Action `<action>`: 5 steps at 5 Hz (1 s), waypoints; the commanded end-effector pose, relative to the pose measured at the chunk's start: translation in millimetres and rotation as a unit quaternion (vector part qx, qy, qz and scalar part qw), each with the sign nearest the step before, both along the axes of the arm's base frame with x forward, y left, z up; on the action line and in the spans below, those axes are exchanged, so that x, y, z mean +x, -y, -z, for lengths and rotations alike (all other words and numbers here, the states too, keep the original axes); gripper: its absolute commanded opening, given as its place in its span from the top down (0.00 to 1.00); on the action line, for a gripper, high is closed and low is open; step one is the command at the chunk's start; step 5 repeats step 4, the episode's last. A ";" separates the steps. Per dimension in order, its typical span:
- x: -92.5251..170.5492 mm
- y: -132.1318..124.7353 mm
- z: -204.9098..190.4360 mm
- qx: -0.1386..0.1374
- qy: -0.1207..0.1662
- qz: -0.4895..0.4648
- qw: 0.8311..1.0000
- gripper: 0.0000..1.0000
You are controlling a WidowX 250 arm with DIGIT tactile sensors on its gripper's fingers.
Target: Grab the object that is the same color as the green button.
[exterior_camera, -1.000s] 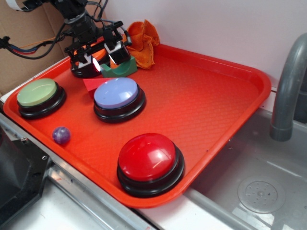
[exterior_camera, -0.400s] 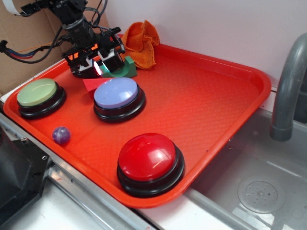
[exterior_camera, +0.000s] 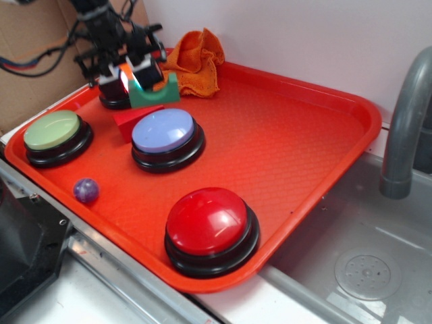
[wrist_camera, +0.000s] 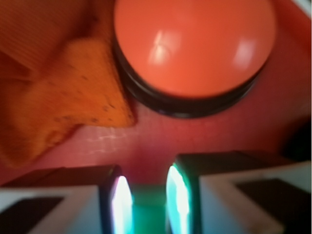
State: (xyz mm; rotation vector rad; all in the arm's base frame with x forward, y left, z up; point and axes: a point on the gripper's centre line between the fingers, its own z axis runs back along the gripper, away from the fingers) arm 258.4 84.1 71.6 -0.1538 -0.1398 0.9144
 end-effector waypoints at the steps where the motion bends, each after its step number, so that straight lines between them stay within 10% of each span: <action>1: -3.4 27.1 -85.4 0.034 0.000 0.197 0.980 1.00; 3: -41.1 77.9 -105.7 0.031 -0.051 0.386 0.921 1.00; 5: -50.9 84.3 -99.2 0.043 -0.057 0.376 0.924 1.00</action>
